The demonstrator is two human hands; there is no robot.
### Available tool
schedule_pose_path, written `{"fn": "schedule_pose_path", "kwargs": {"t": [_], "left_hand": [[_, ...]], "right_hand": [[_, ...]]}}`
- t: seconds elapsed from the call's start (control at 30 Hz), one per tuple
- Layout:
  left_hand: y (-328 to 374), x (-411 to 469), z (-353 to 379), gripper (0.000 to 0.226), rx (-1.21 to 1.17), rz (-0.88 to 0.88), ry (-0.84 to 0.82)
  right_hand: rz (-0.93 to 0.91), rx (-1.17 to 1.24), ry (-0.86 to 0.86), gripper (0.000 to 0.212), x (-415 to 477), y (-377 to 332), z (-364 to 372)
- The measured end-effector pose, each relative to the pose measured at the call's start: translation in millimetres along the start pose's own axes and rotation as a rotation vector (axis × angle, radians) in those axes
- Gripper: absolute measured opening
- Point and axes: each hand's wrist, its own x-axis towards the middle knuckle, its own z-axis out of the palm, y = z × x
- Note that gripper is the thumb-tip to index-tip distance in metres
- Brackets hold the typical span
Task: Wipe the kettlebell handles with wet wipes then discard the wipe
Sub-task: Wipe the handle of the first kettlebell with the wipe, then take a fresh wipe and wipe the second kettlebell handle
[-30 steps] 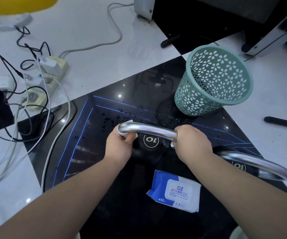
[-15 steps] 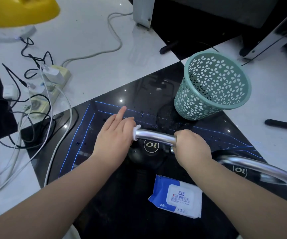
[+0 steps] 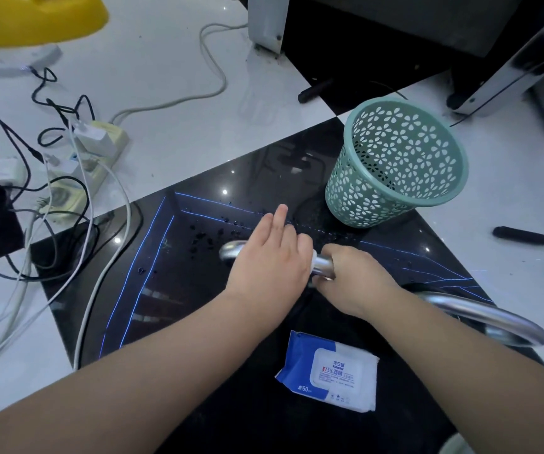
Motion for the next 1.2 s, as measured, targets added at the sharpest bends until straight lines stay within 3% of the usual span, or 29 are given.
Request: {"fn": "schedule_pose_path", "kwargs": {"t": [0.1, 0.13, 0.23, 0.33, 0.5, 0.63, 0.77, 0.93, 1.07, 1.2], "left_hand": [[-20.7, -15.1, -12.2, 0.084, -0.234, -0.1, -0.138], [-29.3, -20.1, -17.2, 0.094, -0.349, -0.178, -0.15], [-49.4, -28.6, -26.9, 0.073, -0.485, -0.342, -0.137], [-52.8, -26.0, -29.5, 0.039, -0.689, -0.442, -0.098], [-44.0, -19.6, -38.5, 0.01, -0.942, -0.486, -0.1], [-28.4, -9.6, -70.6, 0.01, -1.195, -0.483, -0.032], [5.0, 11.6, -123.7, 0.011, -1.361, -0.389, 0.054], [81.0, 39.3, -160.0, 0.03, -1.393, -0.267, 0.091], [146.1, 53.3, -149.2, 0.029, -1.352, -0.233, 0.101], [200.8, 57.4, -114.5, 0.012, -1.169, -0.166, 0.02]], "right_hand": [[0.025, 0.377, -0.103, 0.01, -8.8, 0.6, -11.7], [0.032, 0.528, -0.099, 0.007, -13.6, -0.1, -14.6], [0.04, 0.826, -0.012, 0.016, -25.8, -8.1, -16.1], [0.042, 0.887, 0.126, 0.01, -27.1, -15.2, -9.3], [0.037, 1.047, 0.194, 0.011, -38.6, -21.2, -14.0], [-0.015, 1.234, 0.215, 0.018, -55.6, -13.1, -47.2], [-0.107, 1.257, 0.22, 0.017, -84.6, 21.2, -109.6], [-0.117, 1.219, 0.253, 0.034, -119.2, 91.0, -161.9], [-0.031, 1.211, 0.316, 0.058, -135.4, 152.5, -160.4], [0.064, 1.178, 0.27, 0.036, -140.7, 199.3, -130.2]]}}
